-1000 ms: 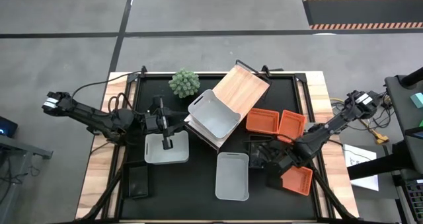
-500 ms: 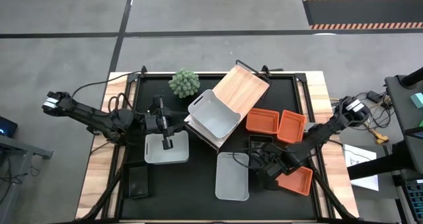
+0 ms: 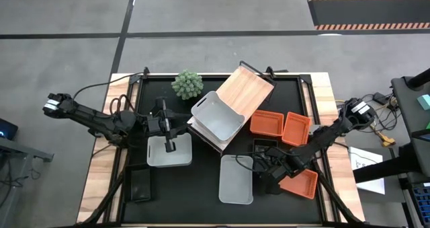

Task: Stack baskets on shelf by color
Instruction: Put the right black bin on the shelf

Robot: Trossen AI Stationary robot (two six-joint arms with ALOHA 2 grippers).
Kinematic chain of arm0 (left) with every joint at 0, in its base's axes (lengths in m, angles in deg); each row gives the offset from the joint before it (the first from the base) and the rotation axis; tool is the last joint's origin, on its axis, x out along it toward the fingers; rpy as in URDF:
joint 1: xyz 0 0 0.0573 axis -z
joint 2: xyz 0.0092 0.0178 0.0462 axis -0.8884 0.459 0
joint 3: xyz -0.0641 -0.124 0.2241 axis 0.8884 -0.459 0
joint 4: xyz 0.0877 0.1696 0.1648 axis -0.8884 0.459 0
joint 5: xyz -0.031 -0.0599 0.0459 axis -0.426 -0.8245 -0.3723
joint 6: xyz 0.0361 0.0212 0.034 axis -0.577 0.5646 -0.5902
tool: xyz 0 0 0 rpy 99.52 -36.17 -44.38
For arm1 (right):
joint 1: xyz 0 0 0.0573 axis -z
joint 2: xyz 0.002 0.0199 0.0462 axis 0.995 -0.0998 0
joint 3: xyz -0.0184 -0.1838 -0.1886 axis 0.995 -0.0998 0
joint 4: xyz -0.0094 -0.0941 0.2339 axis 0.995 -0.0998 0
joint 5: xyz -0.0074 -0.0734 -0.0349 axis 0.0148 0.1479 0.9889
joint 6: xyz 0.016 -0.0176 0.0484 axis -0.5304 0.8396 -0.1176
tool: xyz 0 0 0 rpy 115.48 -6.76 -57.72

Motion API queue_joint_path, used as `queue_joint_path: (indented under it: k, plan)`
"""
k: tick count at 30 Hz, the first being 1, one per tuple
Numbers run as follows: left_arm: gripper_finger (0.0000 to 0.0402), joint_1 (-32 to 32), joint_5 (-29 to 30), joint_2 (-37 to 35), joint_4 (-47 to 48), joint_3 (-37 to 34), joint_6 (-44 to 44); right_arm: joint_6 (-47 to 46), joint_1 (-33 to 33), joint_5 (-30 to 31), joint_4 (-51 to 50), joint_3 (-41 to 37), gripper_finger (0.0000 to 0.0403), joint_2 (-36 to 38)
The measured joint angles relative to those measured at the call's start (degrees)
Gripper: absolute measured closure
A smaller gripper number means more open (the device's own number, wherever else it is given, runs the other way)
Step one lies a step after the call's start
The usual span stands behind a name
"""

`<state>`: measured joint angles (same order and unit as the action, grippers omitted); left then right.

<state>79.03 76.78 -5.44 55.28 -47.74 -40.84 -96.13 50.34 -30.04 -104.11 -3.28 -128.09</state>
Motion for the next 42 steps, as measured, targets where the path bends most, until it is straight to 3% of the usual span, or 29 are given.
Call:
queue_joint_path:
  k: [4,10,17,24,31,38,42]
  plan:
    - [0.0281,0.0,0.0,0.0,0.0,0.0,0.0,0.0,0.0,0.1,0.4,-0.4,0.0387,0.7]
    - [0.0281,0.0,0.0,0.0,0.0,0.0,0.0,0.4,-0.1,-0.1,-1.6,-0.3,0.0392,3.8]
    - [0.0281,0.0,0.0,0.0,0.0,0.1,0.0,2.0,-0.1,-7.3,-6.6,-0.3,0.0394,12.5]
    - [0.0281,0.0,0.0,0.0,0.0,0.1,0.0,19.6,-1.9,-9.5,-6.9,-0.2,0.0394,22.3]
    - [0.0281,0.0,0.0,0.0,0.0,0.1,0.0,35.1,-2.4,-4.2,-7.0,-0.2,0.0394,28.9]
    - [0.0281,0.0,0.0,0.1,0.0,0.1,0.0,38.0,-2.4,0.7,-10.3,-0.2,0.0394,33.0]
    - [0.0281,0.0,0.0,0.2,-0.3,0.1,0.0,39.1,-2.4,8.5,-13.8,-0.2,0.0394,34.1]
